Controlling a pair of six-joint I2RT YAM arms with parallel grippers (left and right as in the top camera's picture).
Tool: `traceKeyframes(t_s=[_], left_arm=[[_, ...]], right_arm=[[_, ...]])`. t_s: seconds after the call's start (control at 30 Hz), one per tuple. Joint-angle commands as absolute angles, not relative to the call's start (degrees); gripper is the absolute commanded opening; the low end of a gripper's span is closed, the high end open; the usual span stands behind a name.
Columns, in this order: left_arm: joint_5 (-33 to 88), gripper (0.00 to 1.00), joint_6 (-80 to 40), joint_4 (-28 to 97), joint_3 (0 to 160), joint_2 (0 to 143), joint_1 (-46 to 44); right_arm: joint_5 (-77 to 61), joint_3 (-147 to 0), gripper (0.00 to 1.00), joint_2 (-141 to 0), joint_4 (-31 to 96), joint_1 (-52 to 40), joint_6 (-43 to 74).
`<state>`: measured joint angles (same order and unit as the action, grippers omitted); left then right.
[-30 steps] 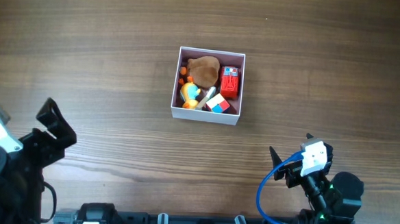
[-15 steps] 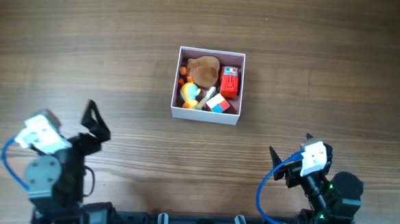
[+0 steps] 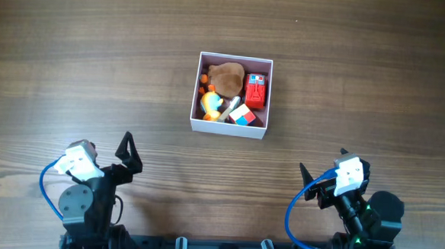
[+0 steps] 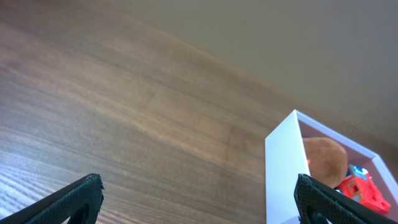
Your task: Pack container
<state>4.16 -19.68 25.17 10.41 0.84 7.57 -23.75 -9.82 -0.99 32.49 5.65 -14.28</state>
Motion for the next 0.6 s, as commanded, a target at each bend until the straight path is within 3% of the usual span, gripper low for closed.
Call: traceKeyframes(t_s=[0.0,0.57], left_arm=[[5.6,1.00,-20.3,24.6,8.4,0.2,7.0],[5.6,1.00,-20.2,24.2,7.2,0.3,6.9]], right_arm=[[-24.0,-9.4,1.00,-0.2,32.4,5.3,-14.9],[-24.0,-9.4,1.00,-0.2,32.4,5.3,-14.9]])
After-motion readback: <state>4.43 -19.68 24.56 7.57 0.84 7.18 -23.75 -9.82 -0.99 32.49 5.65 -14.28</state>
